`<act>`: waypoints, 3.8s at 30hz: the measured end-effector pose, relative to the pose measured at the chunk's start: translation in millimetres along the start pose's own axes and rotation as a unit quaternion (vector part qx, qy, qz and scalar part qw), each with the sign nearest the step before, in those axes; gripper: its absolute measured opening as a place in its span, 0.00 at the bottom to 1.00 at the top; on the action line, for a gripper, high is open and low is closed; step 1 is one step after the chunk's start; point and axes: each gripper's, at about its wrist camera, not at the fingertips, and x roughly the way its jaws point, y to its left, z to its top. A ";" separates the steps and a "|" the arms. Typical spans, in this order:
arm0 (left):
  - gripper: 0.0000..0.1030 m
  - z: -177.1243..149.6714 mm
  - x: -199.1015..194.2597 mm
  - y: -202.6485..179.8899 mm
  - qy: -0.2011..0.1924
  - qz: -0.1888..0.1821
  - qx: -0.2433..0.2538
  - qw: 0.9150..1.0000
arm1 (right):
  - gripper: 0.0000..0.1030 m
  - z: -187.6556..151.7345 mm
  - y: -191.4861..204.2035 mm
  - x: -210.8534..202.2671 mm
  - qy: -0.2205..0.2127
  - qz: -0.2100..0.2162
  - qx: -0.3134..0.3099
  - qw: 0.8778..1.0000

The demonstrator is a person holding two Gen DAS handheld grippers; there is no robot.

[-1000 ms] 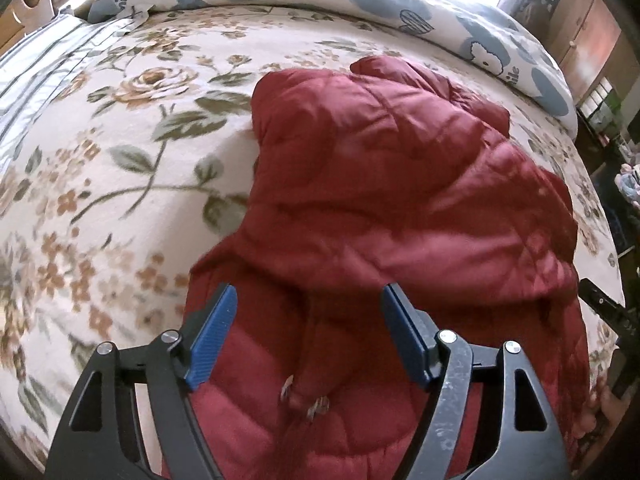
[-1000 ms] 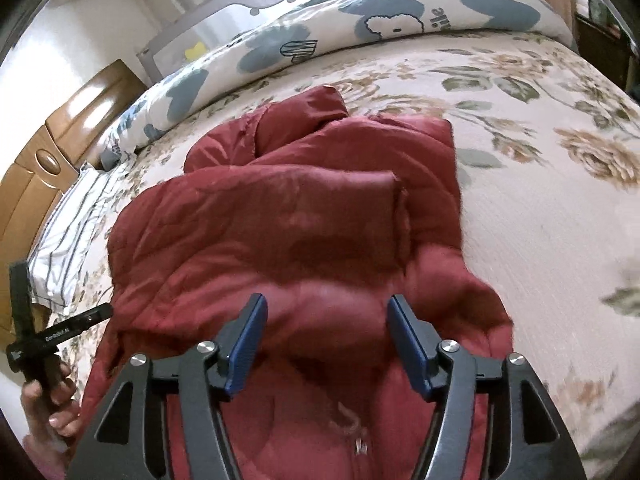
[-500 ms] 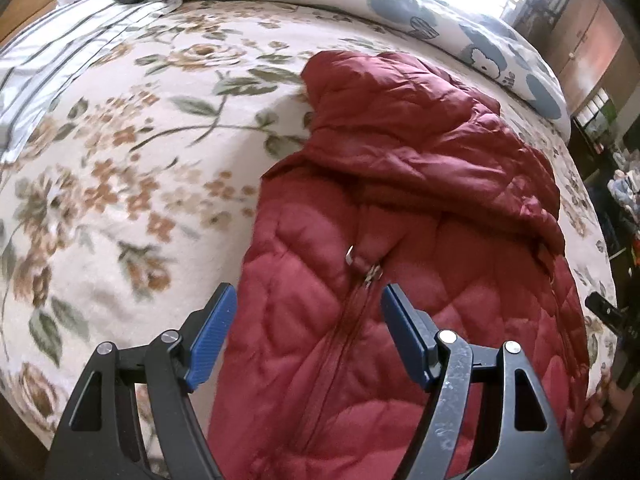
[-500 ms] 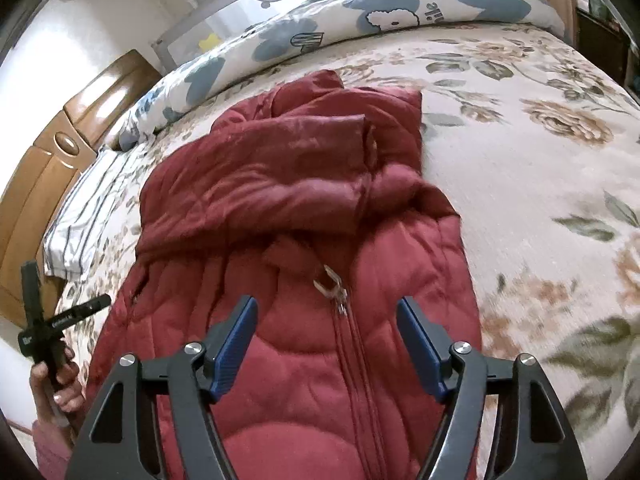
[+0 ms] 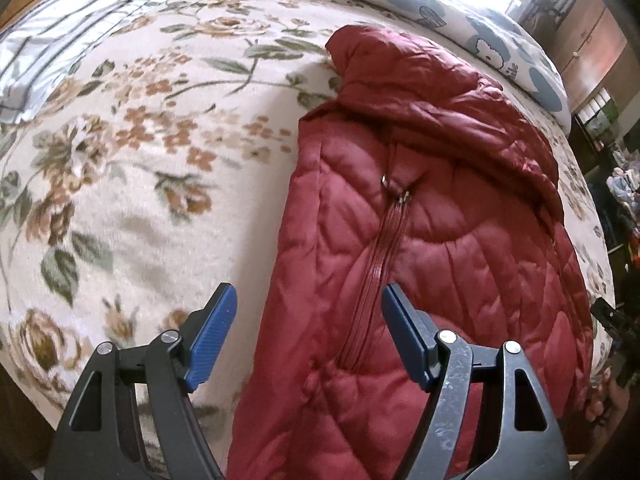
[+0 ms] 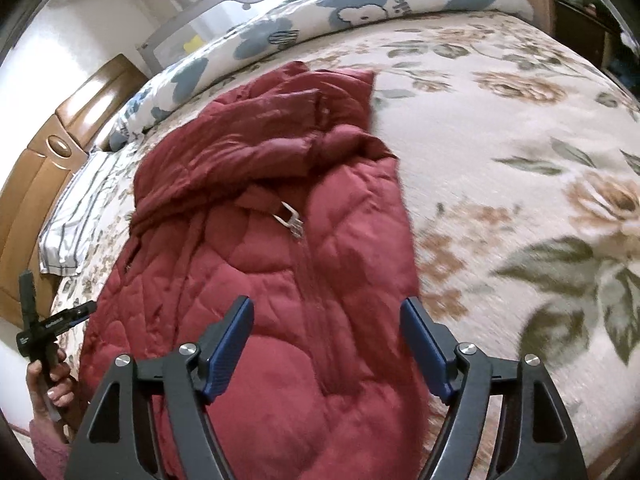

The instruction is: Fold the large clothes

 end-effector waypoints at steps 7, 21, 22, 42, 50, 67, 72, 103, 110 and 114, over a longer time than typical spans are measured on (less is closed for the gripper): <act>0.73 -20.6 0.9 9.9 0.017 -0.027 -0.009 0.999 | 0.75 -26.2 -20.0 -10.1 0.021 -0.014 0.009 1.000; 0.75 -60.2 0.4 21.1 0.047 -0.065 -0.009 0.997 | 0.75 -72.0 -26.4 2.7 0.077 0.047 0.034 0.995; 0.76 -62.5 -0.5 22.6 0.047 -0.066 -0.010 0.997 | 0.75 -73.8 -26.9 1.6 0.078 0.048 0.032 0.995; 0.77 -88.9 -1.2 6.4 0.060 -0.100 0.033 0.993 | 0.57 -88.1 -33.9 -3.7 0.084 0.083 0.019 0.993; 0.52 -90.6 -2.7 0.0 0.059 -0.118 0.044 0.990 | 0.50 -90.5 -32.5 -2.7 0.081 0.088 0.005 0.993; 0.19 -95.9 -22.6 -14.5 0.032 -0.105 0.078 0.991 | 0.28 -94.7 -34.0 -12.0 0.074 0.134 0.010 0.988; 0.15 -82.8 -39.0 -18.0 0.008 -0.113 0.073 0.991 | 0.22 -84.3 -33.7 -23.6 0.047 0.173 0.019 0.984; 0.17 80.3 -59.2 -72.8 -0.152 -0.040 0.047 0.986 | 0.21 82.9 21.4 -19.4 -0.157 0.108 -0.015 0.982; 0.19 120.4 -46.2 -87.1 -0.166 -0.022 0.037 0.985 | 0.22 122.1 25.7 -5.4 -0.178 0.092 -0.003 0.980; 0.19 147.1 -36.2 -93.6 -0.175 -0.018 0.029 0.984 | 0.22 143.9 24.1 9.0 -0.184 0.081 0.008 0.979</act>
